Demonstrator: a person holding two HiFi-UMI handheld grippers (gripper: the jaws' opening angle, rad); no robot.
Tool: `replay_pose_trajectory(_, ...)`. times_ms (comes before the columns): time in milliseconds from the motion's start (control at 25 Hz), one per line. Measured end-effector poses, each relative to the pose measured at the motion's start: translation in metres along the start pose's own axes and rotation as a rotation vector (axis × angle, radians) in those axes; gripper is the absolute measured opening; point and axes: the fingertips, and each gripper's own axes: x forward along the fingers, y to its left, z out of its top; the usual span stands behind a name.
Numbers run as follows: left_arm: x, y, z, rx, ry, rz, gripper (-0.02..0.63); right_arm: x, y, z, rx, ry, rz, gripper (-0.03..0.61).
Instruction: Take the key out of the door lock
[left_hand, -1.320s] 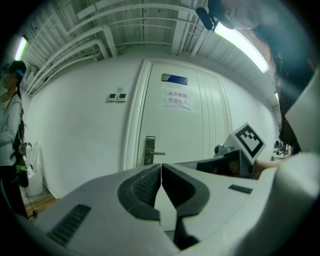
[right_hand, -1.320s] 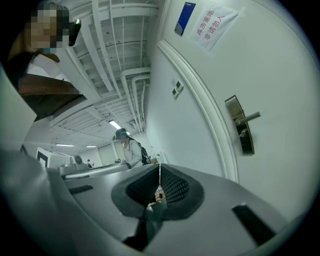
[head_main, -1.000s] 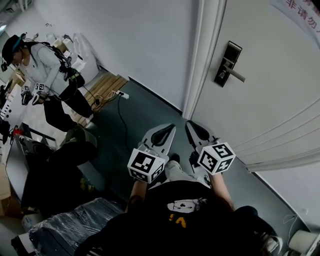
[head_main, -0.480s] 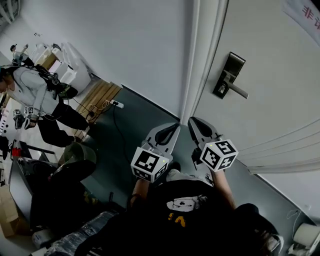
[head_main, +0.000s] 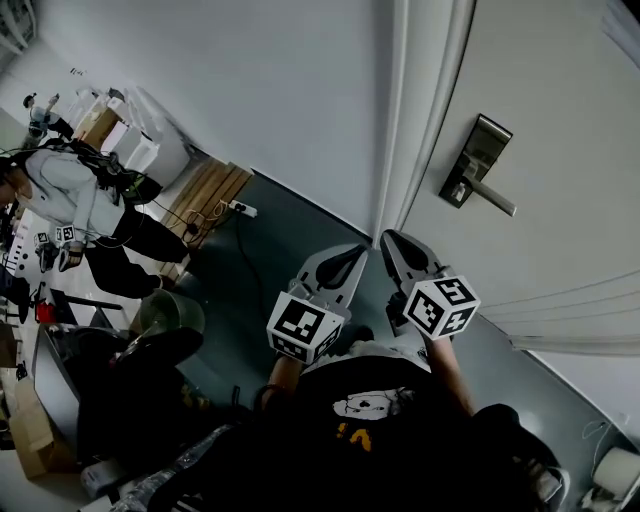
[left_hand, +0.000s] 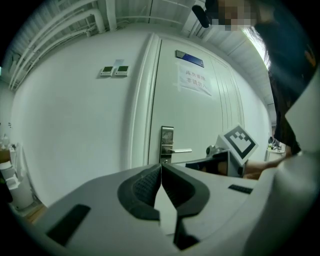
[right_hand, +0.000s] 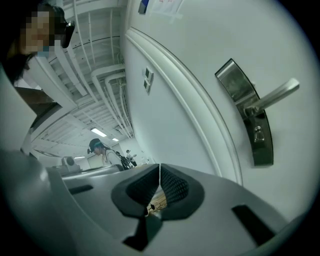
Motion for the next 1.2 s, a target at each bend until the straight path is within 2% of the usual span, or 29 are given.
replay_pose_trajectory(240,0.018,-0.004,-0.005,0.019,0.029,-0.044,0.009,0.001,-0.013,-0.001,0.025,-0.005,-0.016,0.009)
replay_pose_trajectory(480,0.04,-0.008,0.004,0.03,0.02,-0.093,0.009,-0.014,-0.033,0.007,0.038,-0.032,-0.073,0.009)
replay_pose_trajectory(880,0.071,-0.013,0.004,0.057,0.041,-0.229,0.009,-0.025,-0.069,0.017,0.089,-0.1,-0.21,0.009)
replay_pose_trajectory(1200,0.095,0.007,0.009,0.073,0.049,-0.343,0.009,-0.015,-0.102,0.024,0.146,-0.162,-0.359,0.009)
